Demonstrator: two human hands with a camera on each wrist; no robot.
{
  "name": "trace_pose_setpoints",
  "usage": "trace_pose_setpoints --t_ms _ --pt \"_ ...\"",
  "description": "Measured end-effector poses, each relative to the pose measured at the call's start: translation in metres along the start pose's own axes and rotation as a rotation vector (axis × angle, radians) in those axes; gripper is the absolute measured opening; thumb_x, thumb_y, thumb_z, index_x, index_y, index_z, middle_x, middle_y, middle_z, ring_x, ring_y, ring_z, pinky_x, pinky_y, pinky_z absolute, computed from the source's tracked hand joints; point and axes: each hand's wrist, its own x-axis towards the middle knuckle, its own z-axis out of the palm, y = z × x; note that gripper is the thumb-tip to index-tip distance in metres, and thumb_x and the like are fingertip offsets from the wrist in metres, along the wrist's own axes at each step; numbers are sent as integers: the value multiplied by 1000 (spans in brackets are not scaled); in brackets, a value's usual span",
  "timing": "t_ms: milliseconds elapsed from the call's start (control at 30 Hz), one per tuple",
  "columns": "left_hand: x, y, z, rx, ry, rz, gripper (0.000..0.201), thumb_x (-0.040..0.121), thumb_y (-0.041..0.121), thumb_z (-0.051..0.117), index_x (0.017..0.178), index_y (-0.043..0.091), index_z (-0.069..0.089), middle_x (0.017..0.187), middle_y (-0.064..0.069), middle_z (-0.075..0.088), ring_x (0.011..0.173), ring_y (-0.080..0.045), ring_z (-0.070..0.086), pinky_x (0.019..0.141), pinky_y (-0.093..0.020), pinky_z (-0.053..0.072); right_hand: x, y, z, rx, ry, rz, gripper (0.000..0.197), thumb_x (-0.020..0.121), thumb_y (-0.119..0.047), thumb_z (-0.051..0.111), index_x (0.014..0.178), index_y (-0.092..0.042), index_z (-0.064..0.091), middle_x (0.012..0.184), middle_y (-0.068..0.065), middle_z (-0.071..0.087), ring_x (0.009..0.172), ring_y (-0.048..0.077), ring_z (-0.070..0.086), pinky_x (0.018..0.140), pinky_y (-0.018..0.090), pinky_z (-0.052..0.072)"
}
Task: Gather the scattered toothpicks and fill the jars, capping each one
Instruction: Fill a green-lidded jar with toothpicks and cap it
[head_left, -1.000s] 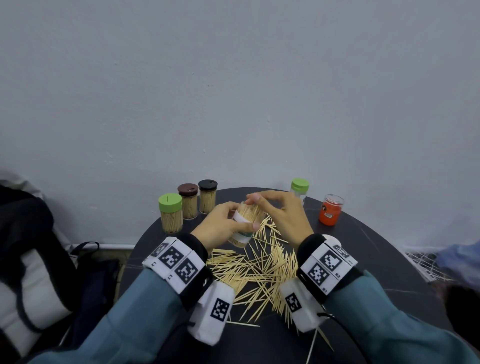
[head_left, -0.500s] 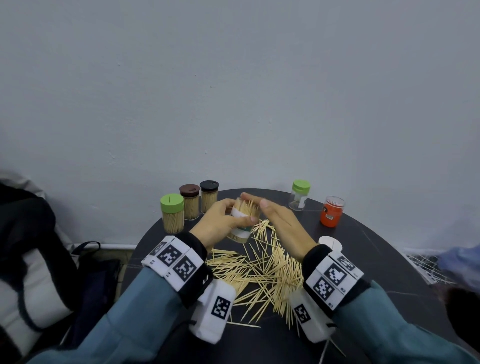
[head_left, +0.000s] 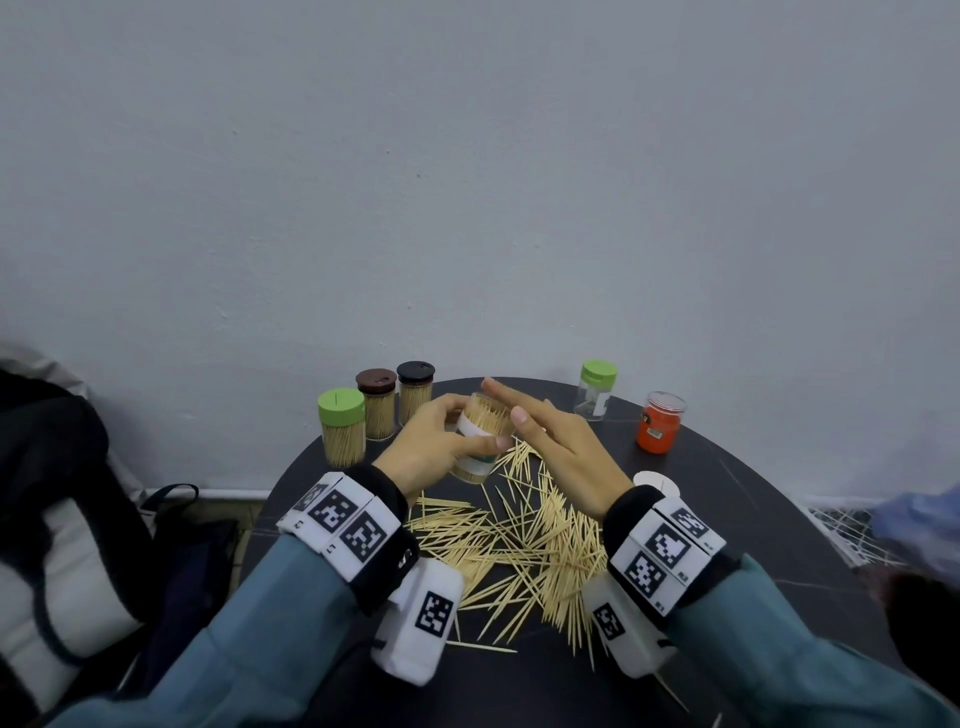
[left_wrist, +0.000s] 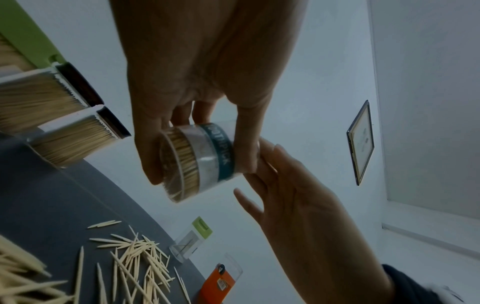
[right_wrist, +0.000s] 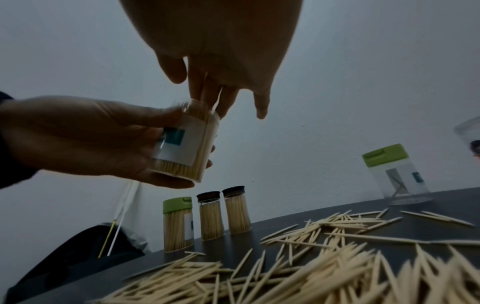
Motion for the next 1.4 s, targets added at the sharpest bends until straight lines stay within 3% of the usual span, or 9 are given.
trace_pose_setpoints --t_ms 100,267,367,467,667,867,967,1167,1400 --pt "0 0 -1 -10 -14 12 79 54 29 86 123 12 52 114 -9 63 109 -25 60 97 -43 48 0 -1 -2 15 -47 -17 48 92 -41 27 138 -33 38 141 -8 45 133 0 36 119 35 3" --pt "0 -1 0 -29 -22 31 62 64 5 80 120 11 52 113 -12 63 108 -26 60 95 -38 48 1 1 -6 133 -4 -68 37 95 -37 35 130 -40 43 135 -16 51 127 -2 43 116 48 18" --pt "-1 0 1 -47 -39 79 60 64 -5 78 116 12 52 114 -11 61 108 -25 59 93 -35 49 -1 0 -7 269 -14 -71 39 92 -24 44 131 -24 46 135 -6 53 125 3 49 112 39 32" --pt "-1 1 1 -38 -46 124 59 63 -12 76 113 11 53 111 -5 61 107 -21 59 86 -29 50 1 0 -14 196 99 -94 35 86 -22 56 120 -28 54 127 -9 58 119 2 52 106 34 41" --pt "-5 7 1 -15 -84 190 57 62 -17 74 104 17 56 106 -1 63 96 -9 62 74 -18 51 5 2 -21 -177 57 -137 11 79 -31 71 90 -32 70 123 -18 52 119 2 41 97 14 28" --pt "-7 7 3 97 -108 213 57 61 -13 77 102 21 56 110 -5 62 104 -15 60 82 -26 54 5 5 -21 -277 182 -158 8 74 -29 74 80 -24 73 109 -16 55 107 8 47 89 26 33" --pt "-6 4 4 128 -94 193 57 60 -9 80 103 21 57 111 -4 63 106 -18 60 86 -35 54 7 9 -18 -429 166 -210 22 76 -45 65 81 -25 71 106 -19 51 103 3 42 87 32 31" --pt "-7 4 2 159 74 220 56 59 -4 83 103 18 58 108 1 61 93 -8 59 59 -11 49 9 9 -15 -477 219 -180 20 84 -41 57 85 -23 65 101 -19 50 103 3 43 91 33 28" --pt "-9 6 7 235 77 244 56 59 2 85 106 16 58 105 4 61 94 -2 54 72 -7 44 11 7 -7 -687 296 -173 26 83 -42 47 85 -22 64 101 -12 57 105 8 48 98 36 21"
